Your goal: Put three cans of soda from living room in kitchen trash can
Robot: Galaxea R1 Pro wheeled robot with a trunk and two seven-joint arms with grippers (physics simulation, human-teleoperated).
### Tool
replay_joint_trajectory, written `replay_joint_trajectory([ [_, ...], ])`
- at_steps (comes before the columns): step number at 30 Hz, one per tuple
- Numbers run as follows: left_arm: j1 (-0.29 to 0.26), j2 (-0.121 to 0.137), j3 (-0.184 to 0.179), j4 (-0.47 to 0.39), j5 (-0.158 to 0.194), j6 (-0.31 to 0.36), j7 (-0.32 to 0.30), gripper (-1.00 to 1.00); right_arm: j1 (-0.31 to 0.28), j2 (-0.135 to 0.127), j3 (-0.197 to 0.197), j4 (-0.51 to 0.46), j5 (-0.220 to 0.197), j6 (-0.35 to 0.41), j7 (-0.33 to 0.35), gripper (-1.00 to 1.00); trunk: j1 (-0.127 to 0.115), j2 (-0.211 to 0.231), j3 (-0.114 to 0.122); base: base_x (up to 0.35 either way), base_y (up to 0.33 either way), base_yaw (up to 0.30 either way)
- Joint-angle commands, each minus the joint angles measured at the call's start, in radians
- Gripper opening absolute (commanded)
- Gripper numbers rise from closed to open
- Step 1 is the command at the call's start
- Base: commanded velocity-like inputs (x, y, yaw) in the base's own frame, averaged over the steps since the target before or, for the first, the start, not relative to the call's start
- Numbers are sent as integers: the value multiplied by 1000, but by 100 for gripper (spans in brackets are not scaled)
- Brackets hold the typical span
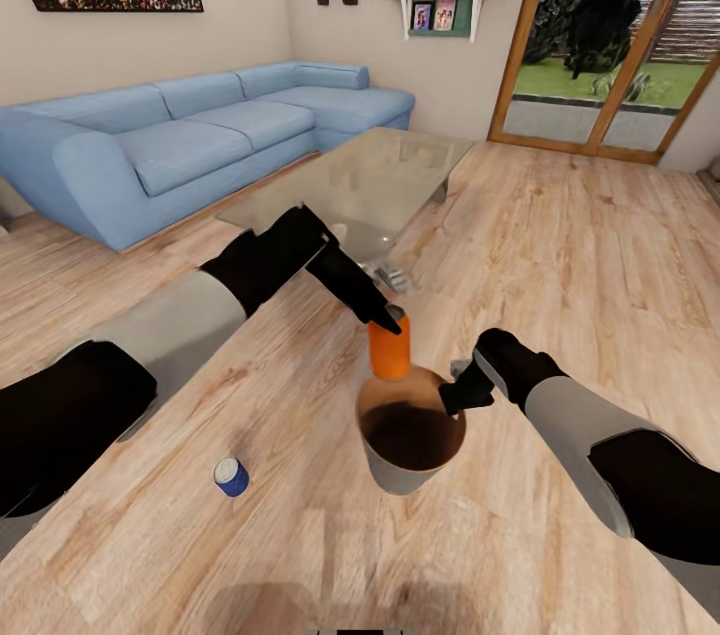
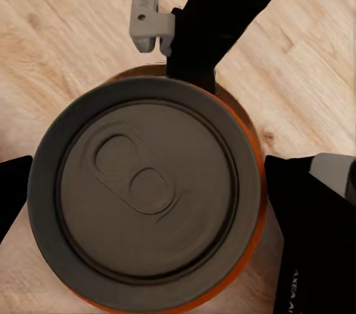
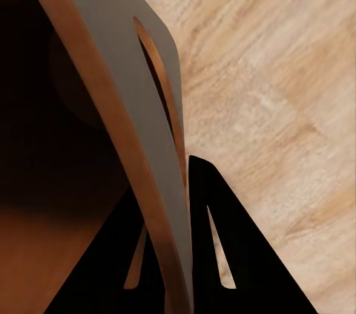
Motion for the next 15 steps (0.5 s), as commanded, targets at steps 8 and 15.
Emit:
replay_joint_trajectory([
  [8, 9, -15, 0, -1, 6, -6, 4, -100, 0, 35, -7, -2, -23, 4, 6, -100, 0, 0, 0, 0, 0, 0],
  [15, 25, -18, 0, 1, 1, -15, 5, -100, -7, 46, -9, 0, -23, 4, 5, -100, 0, 0, 0, 0, 0, 0],
])
